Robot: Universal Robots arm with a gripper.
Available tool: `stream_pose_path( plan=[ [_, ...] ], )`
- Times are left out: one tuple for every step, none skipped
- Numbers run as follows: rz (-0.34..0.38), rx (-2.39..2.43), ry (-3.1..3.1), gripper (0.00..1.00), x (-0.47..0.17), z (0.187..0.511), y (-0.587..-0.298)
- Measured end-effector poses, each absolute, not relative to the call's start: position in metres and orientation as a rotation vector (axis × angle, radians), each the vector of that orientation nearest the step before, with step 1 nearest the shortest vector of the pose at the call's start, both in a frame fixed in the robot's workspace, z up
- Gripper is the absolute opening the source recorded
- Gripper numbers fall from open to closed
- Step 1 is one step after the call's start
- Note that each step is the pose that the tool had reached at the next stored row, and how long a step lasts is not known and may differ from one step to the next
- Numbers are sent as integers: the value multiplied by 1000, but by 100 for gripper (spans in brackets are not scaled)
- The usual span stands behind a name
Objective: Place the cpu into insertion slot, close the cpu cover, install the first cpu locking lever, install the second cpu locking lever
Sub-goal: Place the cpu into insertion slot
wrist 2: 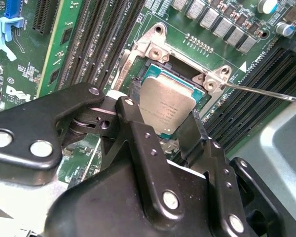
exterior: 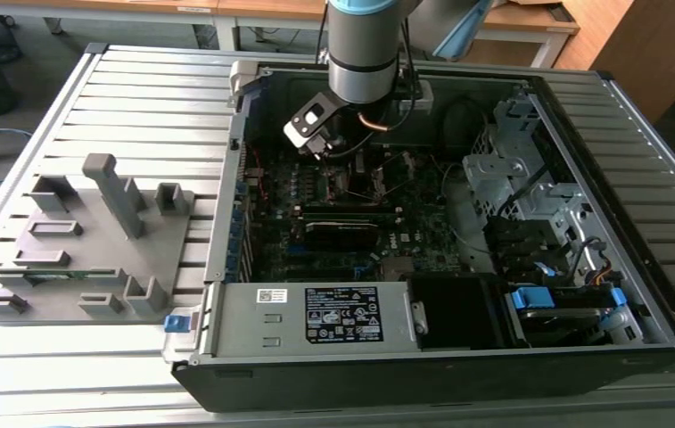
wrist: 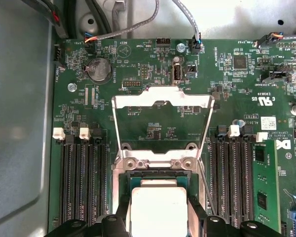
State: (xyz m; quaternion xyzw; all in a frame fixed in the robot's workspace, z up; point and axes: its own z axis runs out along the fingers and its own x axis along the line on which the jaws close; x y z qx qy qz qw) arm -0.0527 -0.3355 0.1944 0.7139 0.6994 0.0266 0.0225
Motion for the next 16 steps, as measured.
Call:
stream_pose_path(
  plan=[
    [83, 2211, 2166, 54, -53, 194, -335],
    [83, 2211, 2166, 54, -53, 194, -335],
    [83, 2211, 2166, 54, -53, 194, -336],
    [84, 2210, 2165, 54, -53, 194, -336],
    [84, 2210, 2165, 54, -53, 194, -336],
    [84, 2210, 2165, 54, -53, 194, -335],
    [84, 2210, 2165, 54, -53, 194, -335],
    [84, 2210, 2165, 54, -53, 194, -335],
    [84, 2210, 2165, 54, -53, 193, -335],
    [85, 2210, 2165, 54, -53, 193, -335],
    [85, 2210, 2166, 54, -53, 193, -335],
    [85, 2210, 2166, 54, -53, 193, -335],
    [85, 2209, 2166, 54, -53, 193, -335],
    [85, 2209, 2166, 54, -52, 193, -335],
    [85, 2209, 2166, 54, -52, 193, -335],
    [85, 2209, 2166, 54, -52, 193, -335]
  ],
)
